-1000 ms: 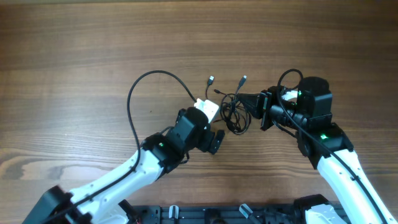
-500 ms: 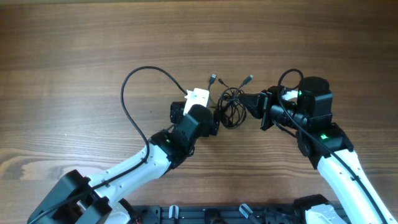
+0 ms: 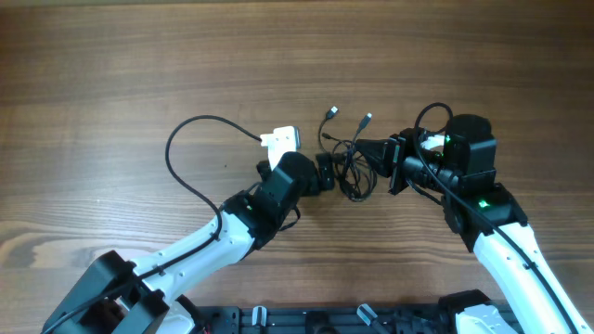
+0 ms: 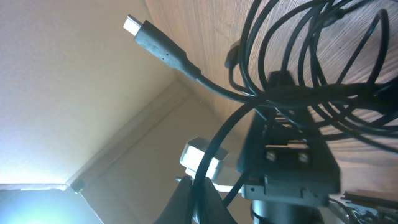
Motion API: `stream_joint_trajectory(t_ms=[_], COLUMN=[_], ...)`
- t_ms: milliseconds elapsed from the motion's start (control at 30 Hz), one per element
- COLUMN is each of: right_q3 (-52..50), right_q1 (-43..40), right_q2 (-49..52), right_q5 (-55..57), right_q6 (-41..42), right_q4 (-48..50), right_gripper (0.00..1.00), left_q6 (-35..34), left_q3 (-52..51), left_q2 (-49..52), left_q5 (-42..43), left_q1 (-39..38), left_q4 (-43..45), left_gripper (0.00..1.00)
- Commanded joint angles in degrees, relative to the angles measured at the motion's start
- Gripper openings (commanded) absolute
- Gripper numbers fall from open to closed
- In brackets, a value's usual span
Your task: Untangle cables
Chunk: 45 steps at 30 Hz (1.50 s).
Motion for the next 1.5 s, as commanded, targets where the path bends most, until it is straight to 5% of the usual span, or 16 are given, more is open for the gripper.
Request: stream_joint_trajectory(t_ms=[0,233,333,633,700,733,933,1100,1300,1467], right_q3=[1.0,1.0,1.0,1.0,1.0,1.0,1.0,1.0,1.0,1.0], right_q1=[-0.2,-0.2,-0.2,-0.2,-0.2,-0.2,-0.2,-0.2,-0.2,-0.2], right_q2=[0.0,0.0,0.0,0.0,0.0,0.0,0.0,0.0,0.0,0.0], right_q5=[-0.2,-0.1,-0.1,-1.1,-1.2,-1.2,-1.2,-1.2,-1.2,-1.2], right_q6=[-2.2,-4.2,-4.2,-4.2,-5.4,-5.7,-5.7,-5.7,-6.2,-8.7], right_q4=[0.4,0.4,0.4,0.4,0.4,0.4,0.4,0.4,0.4,0.2], right_gripper=[0.04,0.04,0.04,0.04,0.04,0.04,0.04,0.04,0.04,0.04], left_q6=[-2.9,-12.6,-14.7,-17.9,-22.3,-24.2,-40.5,-62.3,-72.1,-72.8], left_q3=[-0.4,-0.4,-0.4,-0.4,-0.4,-0.4,-0.4,-0.4,-0.4,-0.4], left_q2=[0.7,0.7,0.7,5.7,9.0,10.1,11.1,11.1,11.1,11.1], left_q5=[17.5,57.6,65.1,65.0,65.1,65.1,68.3,67.7,58.9,55.1], left_q1=[2.8,22.8,25.9,25.9,25.9,25.9,25.7,22.5,18.8,18.8], left_q4=[-1.9,-3.7,-3.8,-5.6,-5.5,-5.4,-5.2,-5.2,-4.7,3.9], left_gripper=[1.00,0.99,0.95,0.87,0.89,1.00,0.99,0.94,0.88,0.77])
